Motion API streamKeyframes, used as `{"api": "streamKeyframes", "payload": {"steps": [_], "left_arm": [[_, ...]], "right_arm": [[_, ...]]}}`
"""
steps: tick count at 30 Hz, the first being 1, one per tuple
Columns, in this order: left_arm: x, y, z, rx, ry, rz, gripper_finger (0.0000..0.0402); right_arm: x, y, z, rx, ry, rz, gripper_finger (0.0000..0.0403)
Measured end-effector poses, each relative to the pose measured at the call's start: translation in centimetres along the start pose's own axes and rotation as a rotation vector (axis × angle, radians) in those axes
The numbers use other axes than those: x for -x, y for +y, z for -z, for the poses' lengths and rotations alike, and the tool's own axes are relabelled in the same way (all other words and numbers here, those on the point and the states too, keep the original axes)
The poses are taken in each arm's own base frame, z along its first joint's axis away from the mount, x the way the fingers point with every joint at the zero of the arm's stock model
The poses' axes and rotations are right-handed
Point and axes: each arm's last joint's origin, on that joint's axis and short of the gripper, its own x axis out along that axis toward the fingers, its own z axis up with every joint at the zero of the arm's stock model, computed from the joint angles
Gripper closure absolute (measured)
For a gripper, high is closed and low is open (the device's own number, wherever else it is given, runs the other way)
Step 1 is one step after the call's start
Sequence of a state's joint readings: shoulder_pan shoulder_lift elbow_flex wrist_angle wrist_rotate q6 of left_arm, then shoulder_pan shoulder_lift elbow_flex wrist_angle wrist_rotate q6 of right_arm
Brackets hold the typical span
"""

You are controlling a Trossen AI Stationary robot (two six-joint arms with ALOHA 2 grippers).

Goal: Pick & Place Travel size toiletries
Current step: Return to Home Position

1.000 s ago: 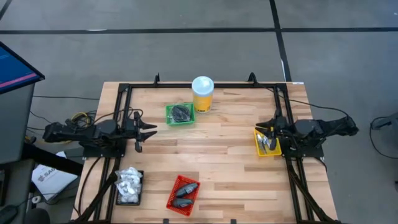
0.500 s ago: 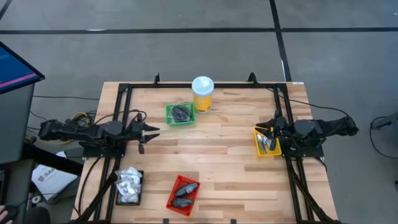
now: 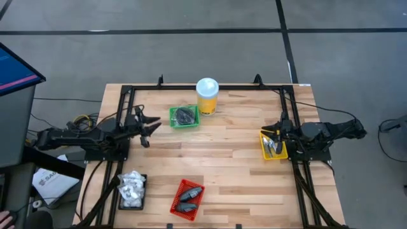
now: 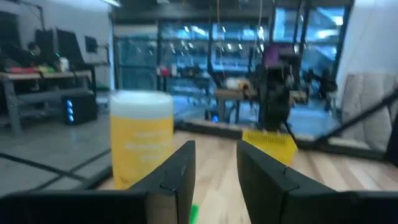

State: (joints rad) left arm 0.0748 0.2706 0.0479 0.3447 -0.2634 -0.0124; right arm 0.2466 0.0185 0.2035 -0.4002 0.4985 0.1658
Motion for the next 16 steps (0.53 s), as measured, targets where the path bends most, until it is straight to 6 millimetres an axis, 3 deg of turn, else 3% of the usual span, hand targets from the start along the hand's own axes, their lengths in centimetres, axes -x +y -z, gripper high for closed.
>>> {"api": "streamKeyframes", "payload": {"steps": [6,9,16], "left_arm": [[0.0,0.1,-0.3,0.008,-0.034,-0.005,0.0294],[0.2,0.1,0.6,0.011,-0.038,-0.005,0.0294],[0.4,0.2,0.2,0.021,-0.079,-0.003,0.0294]], "right_arm": [[-0.5,0.1,0.9,-0.014,-0.025,-0.005,0.0331],[-1.2,0.3,1.9,-0.027,-0.049,-0.009,0.0331],[-1.3,0.3,1.8,-0.039,-0.069,-0.006,0.0331]]}}
